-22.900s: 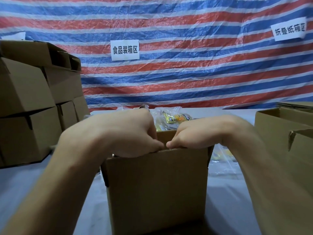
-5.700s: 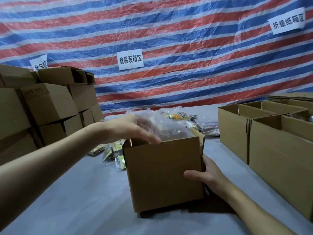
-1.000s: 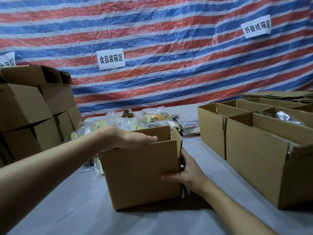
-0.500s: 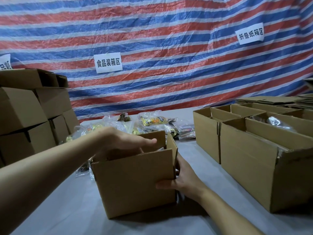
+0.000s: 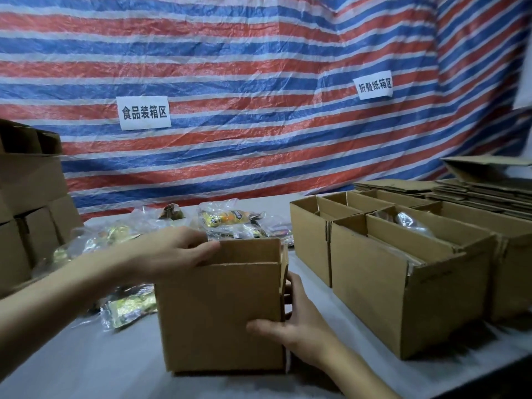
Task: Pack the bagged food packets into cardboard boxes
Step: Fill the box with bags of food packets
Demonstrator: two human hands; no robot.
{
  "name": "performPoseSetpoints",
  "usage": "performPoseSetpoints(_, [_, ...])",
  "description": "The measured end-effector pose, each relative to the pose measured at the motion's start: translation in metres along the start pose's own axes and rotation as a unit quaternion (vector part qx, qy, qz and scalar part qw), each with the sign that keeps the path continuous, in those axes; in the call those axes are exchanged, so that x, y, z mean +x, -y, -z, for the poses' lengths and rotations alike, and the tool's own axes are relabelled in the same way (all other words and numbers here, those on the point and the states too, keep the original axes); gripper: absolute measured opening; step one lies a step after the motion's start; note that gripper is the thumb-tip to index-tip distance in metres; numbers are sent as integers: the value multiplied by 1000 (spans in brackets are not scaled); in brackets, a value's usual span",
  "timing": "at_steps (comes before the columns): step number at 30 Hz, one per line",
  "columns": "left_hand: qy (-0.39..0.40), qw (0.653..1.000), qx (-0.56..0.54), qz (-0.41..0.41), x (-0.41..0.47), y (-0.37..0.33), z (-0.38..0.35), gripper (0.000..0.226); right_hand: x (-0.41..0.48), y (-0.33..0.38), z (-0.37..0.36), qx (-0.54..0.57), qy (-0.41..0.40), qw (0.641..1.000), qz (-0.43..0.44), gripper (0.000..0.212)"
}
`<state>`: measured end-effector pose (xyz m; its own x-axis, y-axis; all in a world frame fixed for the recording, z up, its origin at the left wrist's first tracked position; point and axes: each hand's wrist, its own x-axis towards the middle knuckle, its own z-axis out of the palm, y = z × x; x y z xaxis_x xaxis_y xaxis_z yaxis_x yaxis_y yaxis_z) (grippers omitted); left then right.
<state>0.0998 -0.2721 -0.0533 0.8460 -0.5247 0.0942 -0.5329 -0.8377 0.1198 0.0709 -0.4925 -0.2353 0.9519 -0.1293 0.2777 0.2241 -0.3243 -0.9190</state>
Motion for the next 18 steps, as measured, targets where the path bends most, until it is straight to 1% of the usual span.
performPoseSetpoints(2, [-55,998,16,-19,-2,8,-11,42,-15,2,9,-22,-56,998,-15,110])
performPoseSetpoints(3, [-85,996,19,-5,-3,11,-19,44,-23,3,14,-37,-83,996,-22,115])
performPoseSetpoints(4, [-119,993,12,21,-2,14,-28,53,-30,4,19,-59,-107,992,-30,122])
performPoseSetpoints(5, [-132,989,-23,57,1,15,-36,62,-38,8,23,-77,-121,989,-39,129])
performPoseSetpoints(6, [-122,985,-85,88,3,17,-44,66,-45,12,27,-86,-127,987,-48,134])
performPoseSetpoints(7, [-91,974,-170,117,3,14,-48,61,-52,16,31,-91,-127,986,-57,136])
performPoseSetpoints(9, [-16,928,-337,156,2,4,-54,48,-63,26,37,-95,-119,986,-66,136])
performPoseSetpoints(10, [-4,911,-383,154,2,-1,-56,47,-68,34,40,-90,-121,986,-65,132])
performPoseSetpoints(11, [-14,901,-409,147,2,-8,-57,50,-71,41,43,-86,-123,987,-63,129])
performPoseSetpoints(12, [-39,893,-428,137,1,-15,-56,53,-75,49,45,-84,-129,986,-59,127])
performPoseSetpoints(14, [-122,874,-458,103,-2,-33,-49,56,-79,68,48,-76,-145,985,-49,128])
performPoseSetpoints(16, [-205,849,-484,51,-9,-49,-33,51,-81,90,53,-65,-165,984,-27,126])
performPoseSetpoints(18, [-267,826,-497,-5,-14,-65,-12,44,-82,116,65,-59,-193,980,8,123])
